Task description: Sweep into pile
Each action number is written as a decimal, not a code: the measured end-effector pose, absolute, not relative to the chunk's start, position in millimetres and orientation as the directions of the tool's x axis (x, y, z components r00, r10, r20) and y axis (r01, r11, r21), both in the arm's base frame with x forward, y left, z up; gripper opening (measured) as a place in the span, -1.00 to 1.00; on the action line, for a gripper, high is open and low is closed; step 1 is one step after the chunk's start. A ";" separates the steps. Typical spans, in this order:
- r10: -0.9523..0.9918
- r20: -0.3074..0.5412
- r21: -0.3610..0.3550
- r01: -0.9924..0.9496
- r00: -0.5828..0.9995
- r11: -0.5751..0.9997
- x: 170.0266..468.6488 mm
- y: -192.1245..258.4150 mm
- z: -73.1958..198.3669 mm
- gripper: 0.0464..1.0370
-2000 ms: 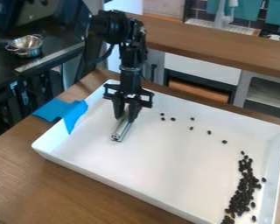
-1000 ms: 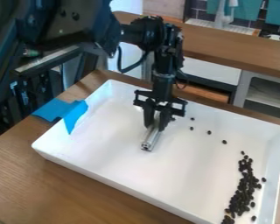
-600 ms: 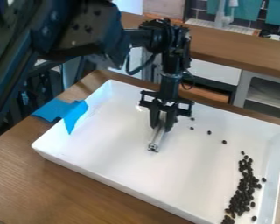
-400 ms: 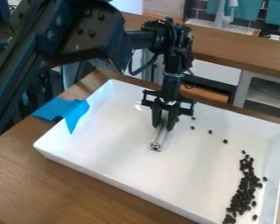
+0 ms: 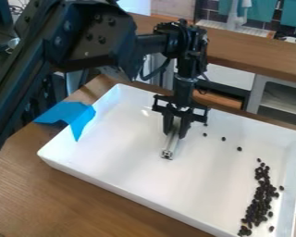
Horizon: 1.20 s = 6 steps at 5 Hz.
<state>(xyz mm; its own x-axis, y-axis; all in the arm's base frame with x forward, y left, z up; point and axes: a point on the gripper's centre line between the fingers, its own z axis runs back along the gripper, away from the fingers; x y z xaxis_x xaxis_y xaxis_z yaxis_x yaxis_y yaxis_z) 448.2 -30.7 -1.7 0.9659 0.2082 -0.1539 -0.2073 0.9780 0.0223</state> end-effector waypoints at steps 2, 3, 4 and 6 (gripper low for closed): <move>0.203 -0.148 0.023 -0.202 0.968 0.979 443.6 -39.3 -2.6 -0.36; 0.154 -0.143 0.019 -0.153 0.978 0.988 442.3 -70.2 -0.8 -0.36; 0.121 -0.154 0.012 -0.121 0.981 0.993 444.4 -84.6 -0.5 -0.36; 0.128 -0.156 0.014 -0.128 0.979 0.992 451.7 -86.7 0.4 -0.36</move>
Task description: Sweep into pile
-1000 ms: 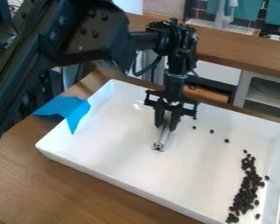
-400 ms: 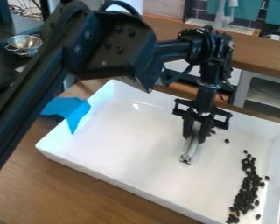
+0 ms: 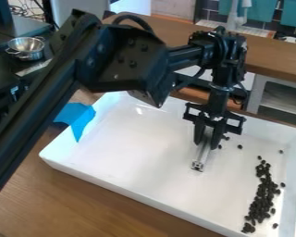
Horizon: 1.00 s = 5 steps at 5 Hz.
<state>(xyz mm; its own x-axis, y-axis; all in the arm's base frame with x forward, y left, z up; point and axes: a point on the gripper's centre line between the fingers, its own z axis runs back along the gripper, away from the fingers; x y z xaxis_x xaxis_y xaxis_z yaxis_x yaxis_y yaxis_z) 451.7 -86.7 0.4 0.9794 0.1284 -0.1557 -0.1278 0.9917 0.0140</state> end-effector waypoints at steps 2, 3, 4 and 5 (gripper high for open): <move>0.084 -0.172 -0.009 -0.087 0.982 0.996 444.3 -131.8 0.3 -0.36; 0.053 -0.174 -0.031 -0.059 0.983 0.998 439.8 -149.6 1.9 -0.36; 0.034 -0.165 -0.056 -0.044 0.986 0.997 441.4 -153.9 3.4 -0.36; 0.038 -0.164 -0.077 -0.051 0.986 0.996 438.4 -142.4 3.9 -0.36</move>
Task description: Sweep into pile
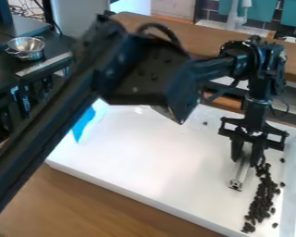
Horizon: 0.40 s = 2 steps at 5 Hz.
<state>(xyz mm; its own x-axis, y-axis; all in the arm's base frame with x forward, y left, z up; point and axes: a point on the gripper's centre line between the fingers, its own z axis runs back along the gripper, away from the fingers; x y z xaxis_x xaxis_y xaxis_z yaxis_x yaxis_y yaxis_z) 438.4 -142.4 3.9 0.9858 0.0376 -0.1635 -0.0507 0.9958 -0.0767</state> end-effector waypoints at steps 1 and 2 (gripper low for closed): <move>0.048 -0.155 -0.119 -0.067 0.987 0.991 430.2 -106.9 23.3 -0.36; 0.090 -0.132 -0.186 -0.114 0.987 0.976 425.1 -48.5 57.6 -0.36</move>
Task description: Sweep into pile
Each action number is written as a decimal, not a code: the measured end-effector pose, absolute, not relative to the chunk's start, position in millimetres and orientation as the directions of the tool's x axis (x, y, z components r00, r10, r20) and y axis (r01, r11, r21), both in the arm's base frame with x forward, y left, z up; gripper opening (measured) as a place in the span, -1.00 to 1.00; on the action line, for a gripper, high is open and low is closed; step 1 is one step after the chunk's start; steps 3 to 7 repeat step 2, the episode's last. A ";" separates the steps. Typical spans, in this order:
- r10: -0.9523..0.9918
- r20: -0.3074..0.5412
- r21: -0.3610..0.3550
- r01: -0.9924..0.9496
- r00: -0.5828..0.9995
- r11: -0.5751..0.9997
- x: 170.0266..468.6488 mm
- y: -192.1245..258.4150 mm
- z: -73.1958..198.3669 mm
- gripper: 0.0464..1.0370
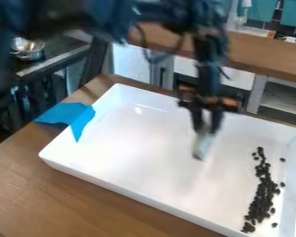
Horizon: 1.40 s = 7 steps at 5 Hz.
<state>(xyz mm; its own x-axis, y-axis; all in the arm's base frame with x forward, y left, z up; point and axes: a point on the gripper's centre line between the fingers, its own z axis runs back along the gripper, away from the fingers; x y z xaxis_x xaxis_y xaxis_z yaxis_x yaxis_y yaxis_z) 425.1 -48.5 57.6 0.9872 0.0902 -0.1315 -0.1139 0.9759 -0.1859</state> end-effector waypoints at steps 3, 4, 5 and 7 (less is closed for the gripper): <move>0.078 -0.106 -0.199 -0.098 0.991 0.975 399.3 44.0 64.4 -0.36; 0.078 -0.106 -0.199 -0.098 0.991 0.975 399.3 44.0 64.4 -0.36; 0.078 -0.106 -0.199 -0.098 0.991 0.975 399.3 44.0 64.4 -0.36; 0.078 -0.106 -0.199 -0.098 0.991 0.975 399.3 44.0 64.4 -0.36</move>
